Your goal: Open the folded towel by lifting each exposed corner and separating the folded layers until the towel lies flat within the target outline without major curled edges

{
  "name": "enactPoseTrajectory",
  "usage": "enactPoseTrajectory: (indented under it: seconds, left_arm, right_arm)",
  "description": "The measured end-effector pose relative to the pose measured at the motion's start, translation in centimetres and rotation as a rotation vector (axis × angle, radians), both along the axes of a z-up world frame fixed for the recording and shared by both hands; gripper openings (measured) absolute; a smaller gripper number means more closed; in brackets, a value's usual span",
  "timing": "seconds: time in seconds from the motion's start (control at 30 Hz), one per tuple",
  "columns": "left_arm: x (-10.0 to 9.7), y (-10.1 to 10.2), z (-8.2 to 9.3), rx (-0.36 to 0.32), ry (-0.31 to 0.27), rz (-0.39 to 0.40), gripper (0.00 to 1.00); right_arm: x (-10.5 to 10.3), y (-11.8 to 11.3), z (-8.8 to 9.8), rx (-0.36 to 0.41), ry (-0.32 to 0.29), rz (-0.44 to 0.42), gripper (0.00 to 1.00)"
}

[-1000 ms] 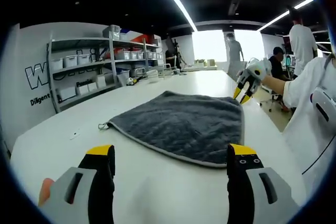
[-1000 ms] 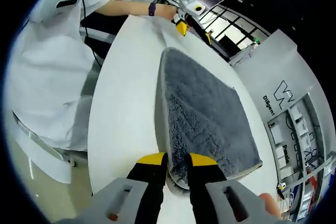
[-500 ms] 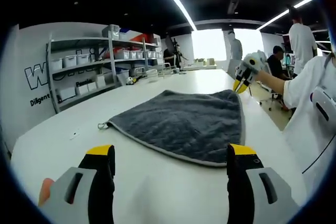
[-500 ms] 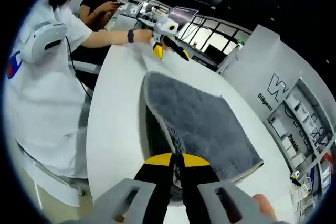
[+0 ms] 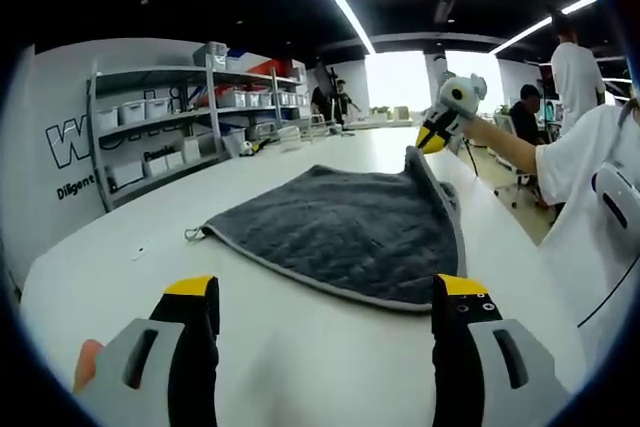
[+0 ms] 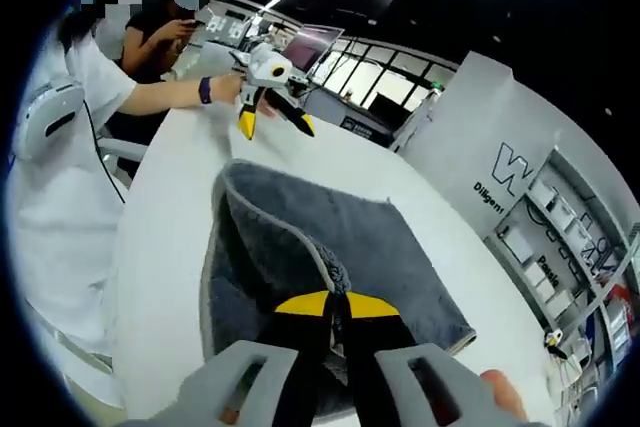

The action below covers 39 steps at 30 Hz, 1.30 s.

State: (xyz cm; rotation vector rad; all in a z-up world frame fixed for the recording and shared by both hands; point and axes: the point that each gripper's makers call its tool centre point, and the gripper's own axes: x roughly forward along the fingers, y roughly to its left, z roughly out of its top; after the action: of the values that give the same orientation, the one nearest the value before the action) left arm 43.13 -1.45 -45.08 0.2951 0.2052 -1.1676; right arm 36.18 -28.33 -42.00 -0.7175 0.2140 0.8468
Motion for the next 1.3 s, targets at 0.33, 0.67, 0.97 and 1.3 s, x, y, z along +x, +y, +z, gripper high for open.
enactPoseTrajectory:
  seconds: [0.33, 0.67, 0.97, 1.3]
  left_arm:
    - [-0.1, 0.0, 0.2, 0.006, 0.003, -0.004, 0.86]
    - [-0.1, 0.0, 0.3, 0.003, 0.005, -0.005, 0.86]
    - [0.1, 0.1, 0.3, 0.000, 0.007, 0.001, 0.86]
    - [0.3, 0.2, 0.2, 0.004, 0.009, 0.003, 0.86]
  right_arm:
    - [4.8, 0.4, 1.0, -0.012, 0.013, -0.028, 0.00]
    - [9.4, -0.7, 0.2, -0.003, 0.062, -0.102, 0.00]
    - [12.6, -2.4, -1.1, 0.033, 0.104, -0.183, 0.00]
    - [14.7, -4.2, -0.3, 0.102, 0.102, -0.261, 0.00]
